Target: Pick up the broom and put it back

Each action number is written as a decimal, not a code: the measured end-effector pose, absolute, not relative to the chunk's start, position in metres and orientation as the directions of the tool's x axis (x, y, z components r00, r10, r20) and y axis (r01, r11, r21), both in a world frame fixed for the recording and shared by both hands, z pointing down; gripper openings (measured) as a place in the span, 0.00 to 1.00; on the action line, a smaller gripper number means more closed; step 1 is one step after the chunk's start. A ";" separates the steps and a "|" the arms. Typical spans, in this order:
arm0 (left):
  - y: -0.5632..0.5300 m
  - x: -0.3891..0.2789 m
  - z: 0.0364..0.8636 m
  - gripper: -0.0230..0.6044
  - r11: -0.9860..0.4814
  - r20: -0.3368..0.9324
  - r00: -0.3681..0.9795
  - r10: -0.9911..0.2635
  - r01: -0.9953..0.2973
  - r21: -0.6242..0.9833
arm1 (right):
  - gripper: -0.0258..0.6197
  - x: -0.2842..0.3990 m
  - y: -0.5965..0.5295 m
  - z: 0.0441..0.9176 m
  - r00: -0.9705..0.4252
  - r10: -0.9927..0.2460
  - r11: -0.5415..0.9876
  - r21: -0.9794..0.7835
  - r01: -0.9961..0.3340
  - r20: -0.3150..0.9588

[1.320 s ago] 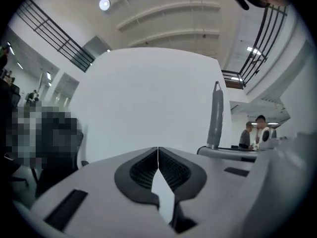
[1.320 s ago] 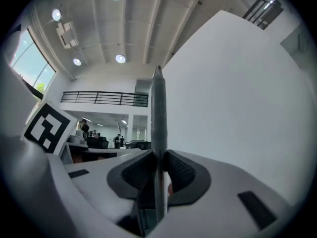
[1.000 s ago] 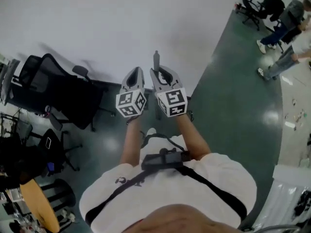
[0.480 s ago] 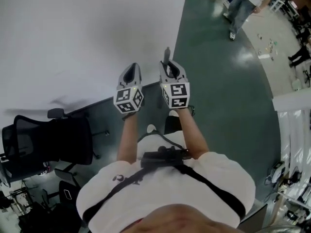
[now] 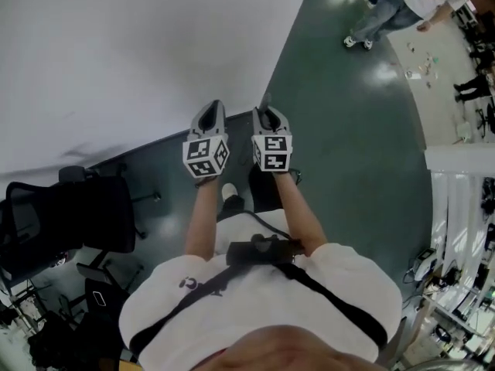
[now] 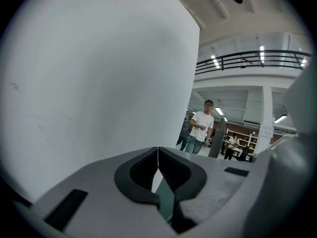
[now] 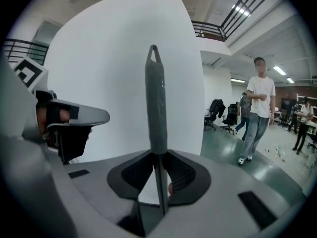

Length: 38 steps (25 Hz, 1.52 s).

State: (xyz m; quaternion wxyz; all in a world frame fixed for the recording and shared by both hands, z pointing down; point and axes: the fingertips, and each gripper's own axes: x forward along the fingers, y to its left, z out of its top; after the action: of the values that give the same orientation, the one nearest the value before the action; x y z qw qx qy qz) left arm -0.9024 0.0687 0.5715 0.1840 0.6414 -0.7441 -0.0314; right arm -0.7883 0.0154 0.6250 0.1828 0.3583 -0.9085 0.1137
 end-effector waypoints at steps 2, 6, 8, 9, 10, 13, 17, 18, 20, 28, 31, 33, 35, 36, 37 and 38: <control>0.065 -0.907 0.592 0.05 0.197 0.266 -0.118 -0.957 -0.937 0.290 | 0.19 -0.791 0.011 0.655 -0.666 -0.589 0.713 -0.092 -0.695 0.458; 0.071 -0.918 0.637 0.05 0.252 0.345 -0.140 -0.928 -0.918 0.307 | 0.19 -0.796 0.014 0.718 -0.635 -0.530 0.703 -0.128 -0.700 0.562; 0.074 -0.925 0.655 0.05 0.276 0.374 -0.148 -0.915 -0.908 0.315 | 0.19 -0.799 0.015 0.744 -0.618 -0.506 0.697 -0.138 -0.704 0.601; 0.076 -0.928 0.665 0.06 0.286 0.387 -0.152 -0.910 -0.904 0.318 | 0.19 -0.801 0.016 0.757 -0.612 -0.495 0.697 -0.140 -0.704 0.617; 0.077 -0.930 0.674 0.05 0.297 0.399 -0.157 -0.904 -0.900 0.320 | 0.19 -0.803 0.016 0.769 -0.608 -0.483 0.698 -0.142 -0.702 0.630; 0.079 -0.936 0.702 0.05 0.325 0.436 -0.164 -0.885 -0.888 0.324 | 0.19 -0.809 0.012 0.804 -0.590 -0.456 0.694 -0.149 -0.704 0.666; 0.079 -0.938 0.734 0.06 0.341 0.477 -0.154 -0.865 -0.879 0.333 | 0.19 -0.817 0.003 0.842 -0.553 -0.442 0.667 -0.154 -0.729 0.706; 0.079 -0.939 0.741 0.06 0.343 0.485 -0.151 -0.861 -0.877 0.336 | 0.19 -0.820 0.002 0.850 -0.544 -0.442 0.660 -0.152 -0.735 0.713; 0.080 -0.942 0.755 0.05 0.349 0.500 -0.145 -0.854 -0.873 0.342 | 0.19 -0.827 0.000 0.865 -0.526 -0.441 0.649 -0.146 -0.747 0.728; 0.075 -0.954 0.810 0.05 0.376 0.548 -0.130 -0.826 -0.851 0.366 | 0.19 -0.838 0.000 0.939 -0.430 -0.413 0.591 -0.123 -0.797 0.803; 0.079 -0.955 0.823 0.06 0.381 0.561 -0.123 -0.818 -0.847 0.370 | 0.19 -0.841 -0.001 0.960 -0.406 -0.415 0.557 -0.125 -0.821 0.814; 0.081 -0.955 0.827 0.05 0.385 0.566 -0.121 -0.815 -0.844 0.373 | 0.19 -0.845 -0.010 0.965 -0.405 -0.432 0.548 -0.121 -0.828 0.806; 0.080 -0.955 0.829 0.06 0.386 0.568 -0.121 -0.814 -0.843 0.374 | 0.19 -0.851 -0.026 0.968 -0.413 -0.446 0.545 -0.125 -0.829 0.794; 0.079 -0.956 0.830 0.05 0.388 0.569 -0.121 -0.813 -0.842 0.375 | 0.19 -0.855 -0.035 0.969 -0.419 -0.451 0.544 -0.129 -0.829 0.788; 0.077 -0.957 0.832 0.05 0.389 0.571 -0.121 -0.812 -0.841 0.375 | 0.19 -0.859 -0.044 0.971 -0.424 -0.454 0.542 -0.134 -0.829 0.784; 0.076 -0.959 0.834 0.05 0.391 0.573 -0.121 -0.811 -0.840 0.376 | 0.19 -0.865 -0.052 0.973 -0.429 -0.456 0.540 -0.140 -0.830 0.780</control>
State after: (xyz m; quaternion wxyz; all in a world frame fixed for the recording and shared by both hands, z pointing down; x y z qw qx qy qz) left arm -0.9585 0.0760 0.8341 0.3680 0.5514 -0.7484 0.0202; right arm -0.8650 -0.0519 0.9733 0.3542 0.4003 -0.8030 0.2637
